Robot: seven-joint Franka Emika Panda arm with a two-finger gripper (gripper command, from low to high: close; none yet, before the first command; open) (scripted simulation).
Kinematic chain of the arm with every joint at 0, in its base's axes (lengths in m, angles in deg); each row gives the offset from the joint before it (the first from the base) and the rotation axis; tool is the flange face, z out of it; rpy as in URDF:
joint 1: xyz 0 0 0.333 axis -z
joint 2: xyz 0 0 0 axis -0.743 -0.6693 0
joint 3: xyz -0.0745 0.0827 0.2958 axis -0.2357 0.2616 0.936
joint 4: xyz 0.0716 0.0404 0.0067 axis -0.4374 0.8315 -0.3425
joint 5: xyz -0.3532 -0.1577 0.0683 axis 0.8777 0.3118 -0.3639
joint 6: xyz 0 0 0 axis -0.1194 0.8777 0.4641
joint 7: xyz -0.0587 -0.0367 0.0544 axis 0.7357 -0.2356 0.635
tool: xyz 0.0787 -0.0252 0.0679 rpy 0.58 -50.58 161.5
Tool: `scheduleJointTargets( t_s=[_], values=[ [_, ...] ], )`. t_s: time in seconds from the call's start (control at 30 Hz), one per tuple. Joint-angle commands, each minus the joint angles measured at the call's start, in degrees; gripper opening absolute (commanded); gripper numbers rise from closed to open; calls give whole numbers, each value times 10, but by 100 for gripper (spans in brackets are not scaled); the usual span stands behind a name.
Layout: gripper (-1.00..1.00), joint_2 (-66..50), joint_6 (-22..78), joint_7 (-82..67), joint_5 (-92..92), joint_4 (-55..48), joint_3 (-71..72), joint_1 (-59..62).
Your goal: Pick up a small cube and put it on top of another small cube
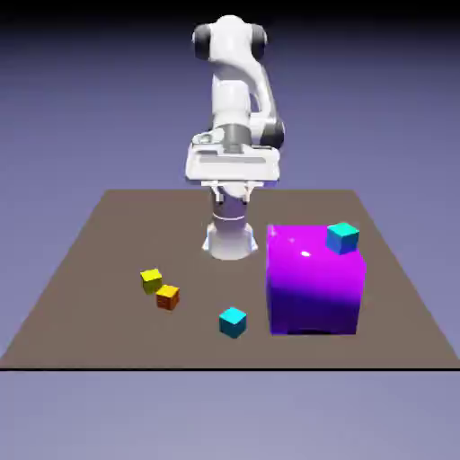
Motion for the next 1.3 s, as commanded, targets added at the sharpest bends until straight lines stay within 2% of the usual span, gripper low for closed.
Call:
scheduleJointTargets(
  t_s=[0.0, 0.83, 0.9, 1.03, 1.07, 1.27],
  values=[
    [0, -21, 22, 7, -7, -13, 0, 3],
    [0, -540, 568, 176, -183, -348, -2, 81],
    [0, -551, 579, 179, -187, -355, -2, 83],
    [0, -604, 490, 160, -212, -319, 12, 74],
    [-100, -605, 490, 160, -212, -319, 12, 74],
    [-100, -548, 583, 202, -191, -371, -9, 67]
  ],
)
